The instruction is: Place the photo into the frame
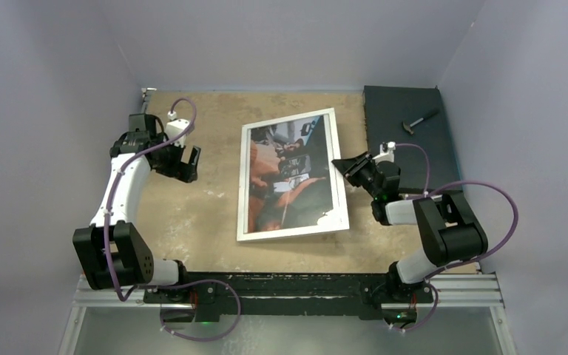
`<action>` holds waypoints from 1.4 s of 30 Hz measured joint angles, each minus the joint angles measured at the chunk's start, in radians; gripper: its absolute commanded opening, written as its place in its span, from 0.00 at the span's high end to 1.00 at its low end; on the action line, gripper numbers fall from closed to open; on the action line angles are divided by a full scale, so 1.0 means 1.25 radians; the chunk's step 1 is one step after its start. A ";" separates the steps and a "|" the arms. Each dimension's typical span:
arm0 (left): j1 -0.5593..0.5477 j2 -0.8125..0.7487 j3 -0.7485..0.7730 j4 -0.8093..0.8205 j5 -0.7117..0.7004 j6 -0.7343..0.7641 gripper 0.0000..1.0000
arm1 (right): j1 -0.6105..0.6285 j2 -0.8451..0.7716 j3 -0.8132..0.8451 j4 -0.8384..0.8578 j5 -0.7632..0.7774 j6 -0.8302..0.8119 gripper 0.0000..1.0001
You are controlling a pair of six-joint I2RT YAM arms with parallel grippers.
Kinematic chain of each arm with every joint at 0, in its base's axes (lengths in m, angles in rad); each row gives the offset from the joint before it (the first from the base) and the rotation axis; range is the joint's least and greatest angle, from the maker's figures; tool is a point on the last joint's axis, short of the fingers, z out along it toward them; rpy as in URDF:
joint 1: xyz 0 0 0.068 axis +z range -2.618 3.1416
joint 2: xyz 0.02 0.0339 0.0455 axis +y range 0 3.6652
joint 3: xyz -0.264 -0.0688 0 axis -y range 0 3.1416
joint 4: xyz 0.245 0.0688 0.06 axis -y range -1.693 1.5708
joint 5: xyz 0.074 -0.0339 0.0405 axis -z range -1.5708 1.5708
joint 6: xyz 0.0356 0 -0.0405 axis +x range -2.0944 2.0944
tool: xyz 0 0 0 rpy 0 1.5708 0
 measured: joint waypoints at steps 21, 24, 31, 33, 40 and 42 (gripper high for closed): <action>0.009 0.004 -0.053 0.090 0.000 -0.010 0.00 | -0.007 0.049 0.064 -0.136 0.068 -0.147 0.01; 0.009 0.004 -0.060 0.105 0.000 -0.022 0.00 | -0.005 -0.012 0.123 -0.244 0.121 -0.204 0.01; 0.010 0.005 -0.072 0.167 0.002 -0.070 0.00 | 0.001 -0.157 0.218 -0.416 0.302 -0.347 0.01; 0.010 0.005 -0.093 0.211 -0.002 -0.103 0.00 | 0.001 -0.196 0.214 -0.442 0.353 -0.371 0.01; 0.011 0.001 -0.303 0.518 -0.016 -0.274 0.00 | 0.003 -0.289 0.104 -0.286 0.595 -0.496 0.01; 0.011 0.004 -0.371 0.627 -0.016 -0.317 0.00 | 0.003 -0.266 0.074 -0.239 0.643 -0.532 0.01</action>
